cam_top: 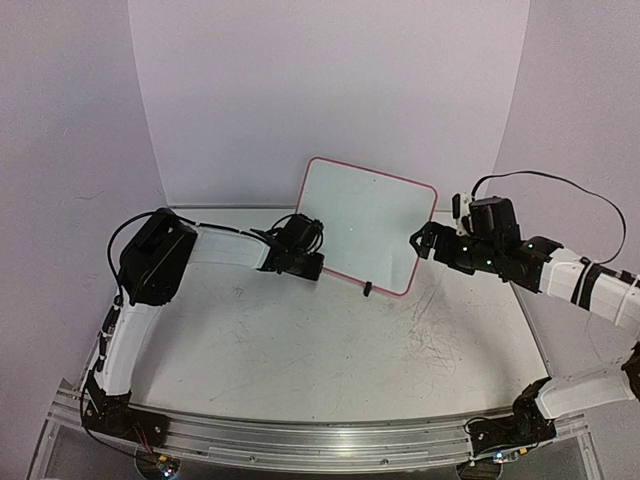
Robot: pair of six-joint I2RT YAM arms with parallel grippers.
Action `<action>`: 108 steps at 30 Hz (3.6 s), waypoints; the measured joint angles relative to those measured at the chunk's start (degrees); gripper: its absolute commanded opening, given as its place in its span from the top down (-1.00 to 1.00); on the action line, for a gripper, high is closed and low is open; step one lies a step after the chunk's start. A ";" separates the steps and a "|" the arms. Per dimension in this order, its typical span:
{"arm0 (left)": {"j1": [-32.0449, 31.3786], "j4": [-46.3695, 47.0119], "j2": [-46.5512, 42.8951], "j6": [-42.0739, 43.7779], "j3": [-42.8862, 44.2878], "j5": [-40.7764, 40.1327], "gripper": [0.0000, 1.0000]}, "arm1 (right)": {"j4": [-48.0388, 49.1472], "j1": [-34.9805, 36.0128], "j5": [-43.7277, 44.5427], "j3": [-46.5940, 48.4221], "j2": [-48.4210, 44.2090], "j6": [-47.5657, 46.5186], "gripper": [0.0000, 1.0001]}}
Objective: Write a sentence on the whiteboard
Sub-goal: Move the whiteboard to the center of the board, then pick up the whiteboard marker from the corner of the board.
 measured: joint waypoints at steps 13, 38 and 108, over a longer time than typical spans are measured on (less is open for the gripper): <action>-10.95 2.51 -6.71 -17.31 -12.79 -16.71 1.00 | -0.09 0.09 1.55 -1.42 -4.19 0.34 -0.96; -26.72 -13.24 -9.59 -44.48 -14.70 -31.06 0.97 | -0.07 0.09 2.71 -6.68 -9.01 0.72 -0.97; 43.16 -19.10 -23.55 -12.86 -28.74 0.78 -0.26 | -0.67 2.73 4.86 -3.67 -13.21 -8.45 -0.96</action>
